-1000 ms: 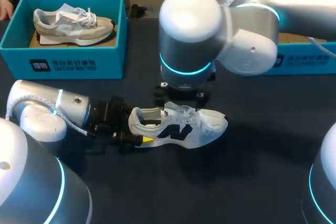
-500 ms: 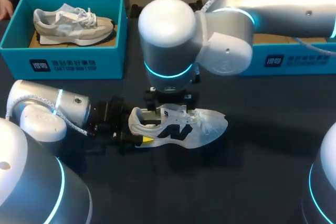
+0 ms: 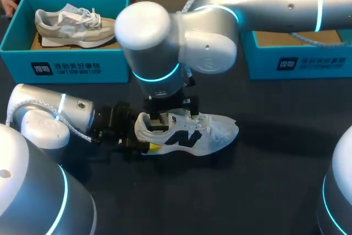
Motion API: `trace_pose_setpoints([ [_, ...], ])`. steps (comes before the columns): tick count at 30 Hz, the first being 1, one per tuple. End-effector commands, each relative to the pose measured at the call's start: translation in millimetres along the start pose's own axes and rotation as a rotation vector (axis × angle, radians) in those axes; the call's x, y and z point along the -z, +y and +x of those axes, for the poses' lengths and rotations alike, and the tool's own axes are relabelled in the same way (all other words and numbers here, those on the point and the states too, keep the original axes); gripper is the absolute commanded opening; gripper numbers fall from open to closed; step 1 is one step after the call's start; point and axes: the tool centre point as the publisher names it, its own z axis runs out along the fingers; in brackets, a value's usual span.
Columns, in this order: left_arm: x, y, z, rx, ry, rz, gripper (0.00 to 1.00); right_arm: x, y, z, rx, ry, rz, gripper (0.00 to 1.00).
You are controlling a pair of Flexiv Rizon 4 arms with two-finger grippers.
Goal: Take the shoe out of the shoebox, open the shoe tongue, remove and reinsert the insole, then place the shoe into the shoebox
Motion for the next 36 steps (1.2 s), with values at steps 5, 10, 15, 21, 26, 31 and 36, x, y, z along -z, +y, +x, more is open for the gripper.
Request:
trace_pose_setpoints([
  [5, -4.3, 2.0, -2.9, 0.000, 0.003, -0.002, 0.00, -8.0, -9.4, 3.2, -0.028, -0.304, 0.022, 1.00],
  [10, -4.3, 2.0, -2.9, 0.000, 0.003, -0.002, 0.00, -5.2, -13.1, -7.8, -0.033, -0.339, 0.033, 1.00],
  [15, -4.3, 2.0, -2.9, 0.000, 0.003, -0.002, 0.00, 4.9, -16.5, -20.8, -0.038, -0.362, 0.044, 1.00],
  [21, -4.3, 2.0, -2.9, 0.000, 0.003, -0.002, 0.00, 17.4, -17.0, -34.9, -0.074, -0.359, 0.038, 0.98],
  [26, -4.3, 2.0, -2.9, 0.000, 0.003, -0.002, 0.00, 28.1, -15.6, -41.5, -0.092, -0.322, 0.016, 0.46],
  [31, -4.3, 2.0, -2.9, 0.000, 0.003, -0.002, 0.00, 35.2, -15.2, -45.4, -0.096, -0.234, 0.002, 0.00],
  [36, -4.3, 2.0, -2.9, 0.000, 0.003, -0.002, 0.00, 36.9, -11.4, -44.7, -0.077, -0.145, 0.004, 0.00],
])
